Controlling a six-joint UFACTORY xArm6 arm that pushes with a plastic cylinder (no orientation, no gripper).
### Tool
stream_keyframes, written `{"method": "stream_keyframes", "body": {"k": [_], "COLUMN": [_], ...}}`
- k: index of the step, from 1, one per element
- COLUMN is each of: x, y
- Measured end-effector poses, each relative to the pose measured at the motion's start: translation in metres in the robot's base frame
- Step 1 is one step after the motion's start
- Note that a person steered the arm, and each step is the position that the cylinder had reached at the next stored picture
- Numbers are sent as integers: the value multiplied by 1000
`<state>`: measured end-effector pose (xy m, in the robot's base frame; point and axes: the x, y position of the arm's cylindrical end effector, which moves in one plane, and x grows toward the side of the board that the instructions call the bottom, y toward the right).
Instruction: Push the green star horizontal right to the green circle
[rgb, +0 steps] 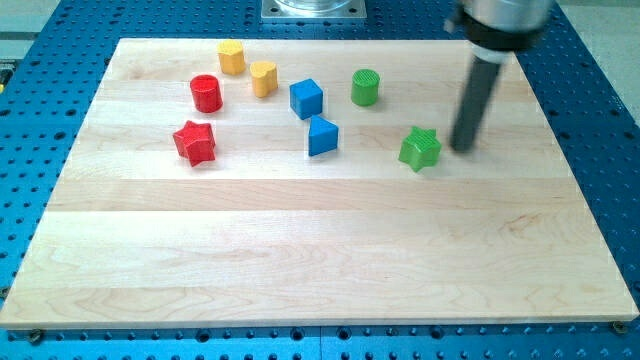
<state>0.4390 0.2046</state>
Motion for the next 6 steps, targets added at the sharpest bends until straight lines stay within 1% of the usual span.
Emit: {"method": "stream_keyframes", "body": {"k": [1, 2, 3, 4, 5, 6], "x": [61, 42, -12, -78, -59, -112], "y": [-24, -73, -92, -74, -34, -35]}}
